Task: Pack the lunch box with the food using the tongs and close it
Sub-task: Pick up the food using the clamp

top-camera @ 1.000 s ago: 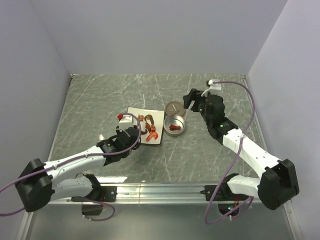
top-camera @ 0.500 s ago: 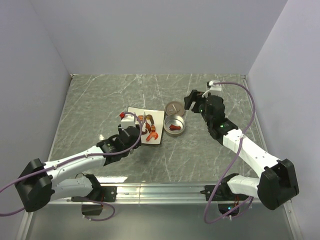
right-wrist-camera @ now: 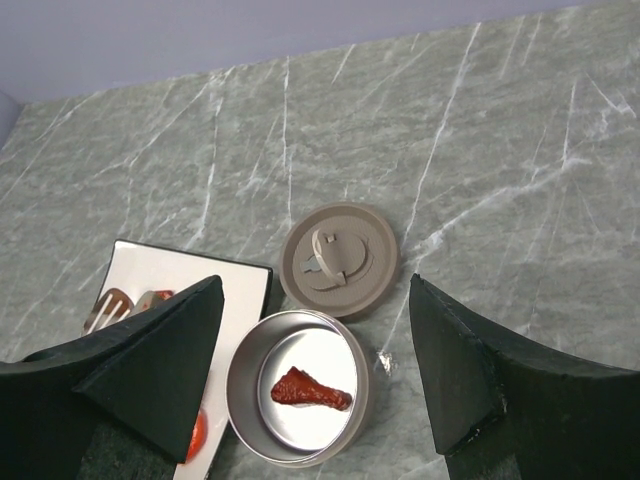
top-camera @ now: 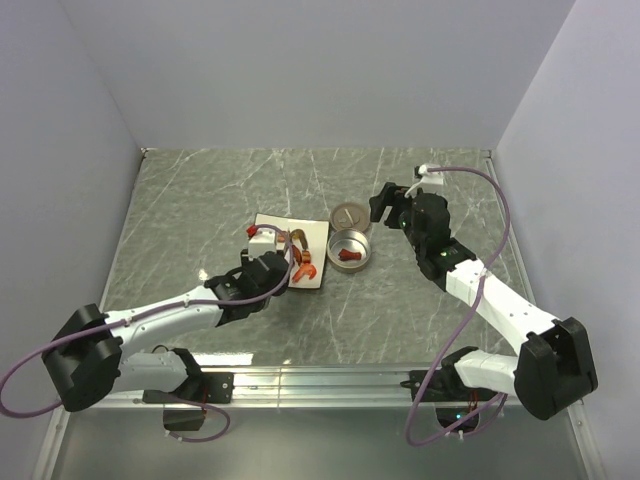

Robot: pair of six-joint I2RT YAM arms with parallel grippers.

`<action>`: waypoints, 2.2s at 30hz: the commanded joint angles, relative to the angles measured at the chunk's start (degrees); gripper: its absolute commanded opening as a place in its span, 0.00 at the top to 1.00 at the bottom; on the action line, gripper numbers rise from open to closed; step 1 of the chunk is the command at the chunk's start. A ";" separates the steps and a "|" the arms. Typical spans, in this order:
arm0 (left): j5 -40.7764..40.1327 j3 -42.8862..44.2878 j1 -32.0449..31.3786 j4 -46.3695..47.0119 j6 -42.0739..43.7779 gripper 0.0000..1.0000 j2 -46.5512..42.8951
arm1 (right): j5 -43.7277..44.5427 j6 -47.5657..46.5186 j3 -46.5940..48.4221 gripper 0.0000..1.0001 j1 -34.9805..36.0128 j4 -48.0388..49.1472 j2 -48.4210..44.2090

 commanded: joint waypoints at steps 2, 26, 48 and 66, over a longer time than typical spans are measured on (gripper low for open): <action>-2.94 2.97 -0.30 0.34 0.10 0.47 1.49 | -0.29 0.18 -0.04 0.18 -0.74 2.77 -0.59; 0.66 5.08 0.23 -0.27 1.77 0.51 5.18 | -1.08 0.80 -0.92 0.18 -1.88 3.30 0.02; -7.07 9.04 -0.21 -8.01 -1.84 0.67 5.91 | -2.40 1.50 -2.15 0.18 -3.02 4.35 -0.24; 5.32 10.88 -3.45 3.33 7.65 0.68 2.45 | -1.08 1.59 -2.06 0.18 -3.11 3.39 -0.50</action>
